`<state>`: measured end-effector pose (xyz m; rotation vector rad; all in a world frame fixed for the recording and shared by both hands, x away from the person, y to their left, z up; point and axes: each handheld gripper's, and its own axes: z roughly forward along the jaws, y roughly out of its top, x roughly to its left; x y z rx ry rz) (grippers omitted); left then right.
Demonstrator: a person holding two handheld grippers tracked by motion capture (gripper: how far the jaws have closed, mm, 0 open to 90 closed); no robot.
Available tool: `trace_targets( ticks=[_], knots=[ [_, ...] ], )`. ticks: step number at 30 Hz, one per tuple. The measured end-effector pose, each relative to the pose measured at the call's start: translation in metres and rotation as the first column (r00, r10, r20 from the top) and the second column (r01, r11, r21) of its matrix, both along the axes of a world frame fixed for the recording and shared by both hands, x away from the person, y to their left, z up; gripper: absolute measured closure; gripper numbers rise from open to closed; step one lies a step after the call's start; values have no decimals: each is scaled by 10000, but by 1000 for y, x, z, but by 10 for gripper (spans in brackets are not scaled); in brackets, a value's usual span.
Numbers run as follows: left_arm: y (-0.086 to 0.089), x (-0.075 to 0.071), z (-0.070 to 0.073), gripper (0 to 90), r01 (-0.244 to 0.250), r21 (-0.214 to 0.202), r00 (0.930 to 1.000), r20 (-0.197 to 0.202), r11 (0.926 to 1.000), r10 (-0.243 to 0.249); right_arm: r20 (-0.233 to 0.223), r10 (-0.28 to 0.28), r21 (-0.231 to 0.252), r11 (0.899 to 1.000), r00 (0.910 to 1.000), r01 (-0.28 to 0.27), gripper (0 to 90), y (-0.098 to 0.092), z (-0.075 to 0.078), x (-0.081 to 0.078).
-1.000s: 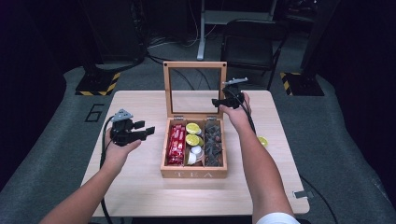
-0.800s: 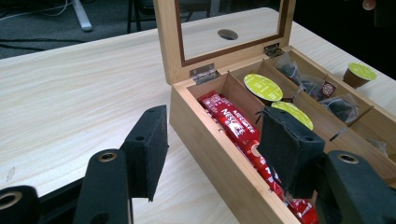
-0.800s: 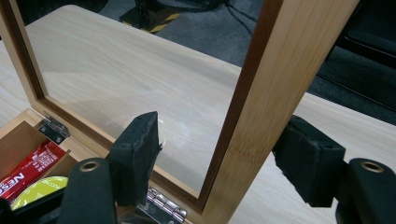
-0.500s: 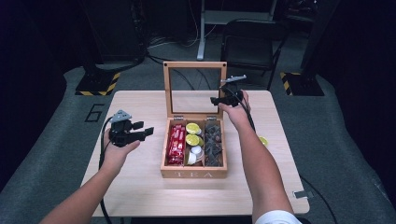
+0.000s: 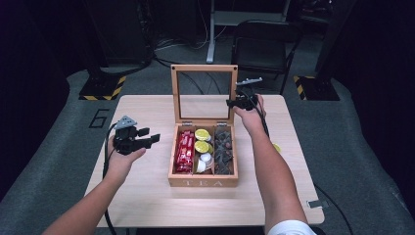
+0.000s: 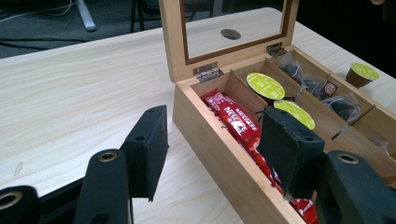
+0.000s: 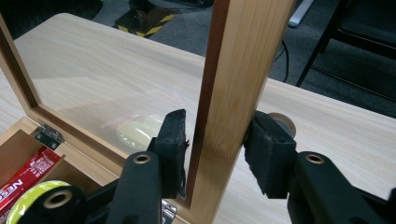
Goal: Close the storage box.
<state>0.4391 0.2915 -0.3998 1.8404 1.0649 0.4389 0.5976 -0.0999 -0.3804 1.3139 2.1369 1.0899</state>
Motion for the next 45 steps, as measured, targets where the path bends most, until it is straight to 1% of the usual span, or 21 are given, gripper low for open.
trace_targets(
  ticks=[1, 2, 5, 6, 8, 10, 13, 14, 17, 19, 20, 21, 22, 27, 31, 32, 33, 36, 38, 39, 45],
  knots=[
    [0, 0, 0, 423, 12, 2, 10000, 17, 10000, -12, -12, -12, -30, 10000, 10000, 12, 619, 0, 1, -1],
    [0, 1, 0, 423, 22, 8, 10000, 10, 10000, -22, 33, 77, -200, 9998, 10000, -76, 629, -3, 1, -1],
    [-2, 2, 1, 423, 19, -10, 10000, 24, 10000, -19, -1, 122, -71, 9999, 9999, -122, 637, -4, 2, -3],
    [-2, 3, 1, 423, 34, 6, 10000, 11, 10000, -34, -97, -9, 61, 10000, 10000, 9, 639, -3, 3, -4],
    [-3, 4, 3, 423, 79, 44, 10000, 18, 10000, -79, -134, 70, 72, 10000, 9999, -69, 643, -4, 4, -5],
    [-4, 5, 4, 423, 54, -12, 9999, 112, 10000, -54, -40, 243, -96, 9997, 9997, -244, 644, -5, 5, -6],
    [-5, 6, 7, 423, 84, -20, 9998, 162, 10000, -84, 60, 203, -188, 9996, 9998, -202, 644, -4, 5, -10],
    [-6, 6, 7, 423, 67, -36, 9999, 141, 10000, -67, 47, 73, -127, 9999, 10000, -72, 645, -3, 6, -12],
    [-7, 7, 10, 423, 129, 70, 9997, 187, 9999, -130, 362, 249, -297, 9993, 9990, -238, 648, -4, 5, -18],
    [-7, 7, 12, 423, 107, 63, 9998, 179, 9999, -109, 433, 206, -281, 9994, 9989, -194, 650, -3, 6, -24],
    [-7, 8, 13, 424, 91, 68, 9997, 210, 9999, -92, 440, 266, -388, 9989, 9987, -249, 650, -4, 6, -26],
    [-8, 8, 15, 424, 79, 45, 9997, 213, 10000, -80, 497, 241, -311, 9993, 9985, -226, 651, -3, 7, -28],
    [-8, 9, 17, 424, 56, 30, 9997, 254, 10000, -57, 570, 351, -496, 9982, 9978, -323, 651, -4, 7, -30],
    [-12, 15, 28, 441, 31, 186, 9989, 457, 9998, -40, 798, 331, -618, 9977, 9963, -282, 650, -2, 6, -42],
    [-19, 22, 38, 441, 14, 186, 9978, 665, 9998, -26, 1027, 338, -672, 9974, 9941, -269, 649, -2, 5, -49],
    [-21, 24, 41, 441, 3, 152, 9974, 725, 9999, -14, 1018, 247, -581, 9981, 9945, -189, 649, -2, 4, -51],
    [-23, 25, 45, 441, 4, 158, 9970, 774, 9999, -16, 1093, 359, -678, 9973, 9934, -286, 649, -3, 4, -52],
    [-28, 29, 53, 441, 35, 129, 9956, 936, 9999, -47, 1122, 349, -623, 9977, 9931, -280, 648, -3, 3, -55],
    [-31, 31, 61, 443, 122, 243, 9947, 1018, 9996, -146, 1212, 401, -655, 9973, 9918, -323, 648, -4, 2, -57],
    [-32, 32, 64, 445, 124, 260, 9938, 1102, 9996, -152, 1205, 343, -564, 9980, 9921, -276, 647, -3, 2, -58],
    [-40, 39, 80, 461, -121, 242, 9906, 1366, 9996, 87, 1317, 444, -545, 9978, 9903, -375, 645, -5, 0, -64]
  ],
)
